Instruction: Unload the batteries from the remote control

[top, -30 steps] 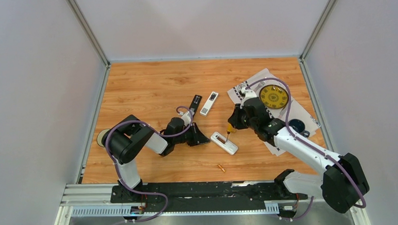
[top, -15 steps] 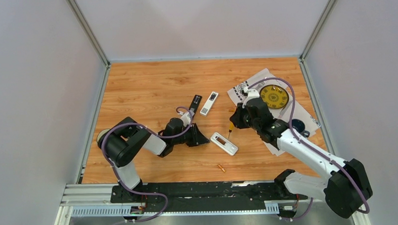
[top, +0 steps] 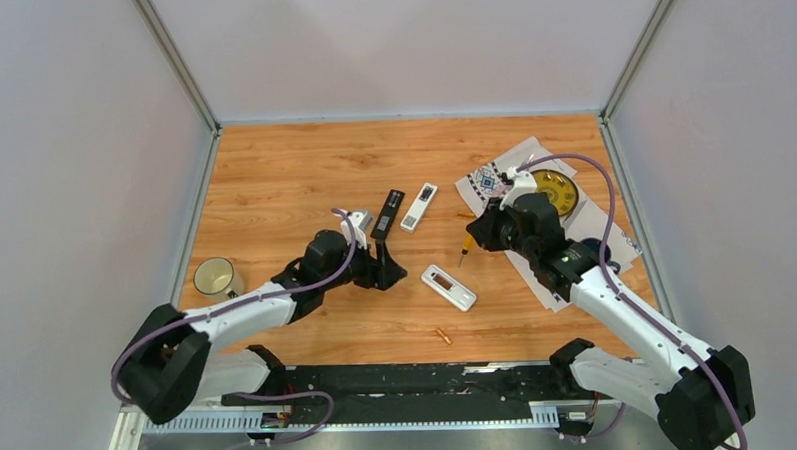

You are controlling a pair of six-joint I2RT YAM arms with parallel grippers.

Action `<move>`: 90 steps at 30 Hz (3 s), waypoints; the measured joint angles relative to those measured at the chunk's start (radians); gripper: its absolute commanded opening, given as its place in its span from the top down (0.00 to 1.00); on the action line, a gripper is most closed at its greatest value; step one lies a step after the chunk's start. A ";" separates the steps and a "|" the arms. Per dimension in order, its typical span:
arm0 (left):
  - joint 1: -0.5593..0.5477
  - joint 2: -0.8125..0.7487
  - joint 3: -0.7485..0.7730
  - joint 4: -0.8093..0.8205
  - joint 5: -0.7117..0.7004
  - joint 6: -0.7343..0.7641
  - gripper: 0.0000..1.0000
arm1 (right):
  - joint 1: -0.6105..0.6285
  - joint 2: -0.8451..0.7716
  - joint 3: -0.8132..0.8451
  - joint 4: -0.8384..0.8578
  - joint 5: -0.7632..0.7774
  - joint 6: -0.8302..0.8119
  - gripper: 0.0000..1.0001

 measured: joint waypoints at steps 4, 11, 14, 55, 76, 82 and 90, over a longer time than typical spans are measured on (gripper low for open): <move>0.000 -0.146 0.076 -0.257 -0.116 0.130 0.20 | -0.021 -0.012 0.000 0.000 -0.024 0.000 1.00; 0.000 -0.315 0.112 -0.576 -0.308 0.240 0.20 | -0.045 -0.014 0.000 0.000 -0.050 0.003 1.00; 0.000 -0.376 0.111 -0.662 -0.385 0.247 0.20 | -0.051 -0.012 0.000 0.001 -0.062 0.008 1.00; 0.000 0.622 1.025 -0.822 -0.342 0.436 0.19 | -0.108 0.006 -0.032 0.024 -0.131 0.018 1.00; 0.013 0.964 1.376 -1.077 -0.232 0.491 0.43 | -0.108 0.006 -0.032 0.024 -0.126 0.017 1.00; 0.013 0.971 1.375 -1.093 -0.227 0.493 0.64 | -0.108 0.006 -0.032 0.024 -0.127 0.015 1.00; 0.014 0.918 1.278 -1.023 -0.233 0.498 0.83 | -0.108 0.006 -0.032 0.024 -0.129 0.014 1.00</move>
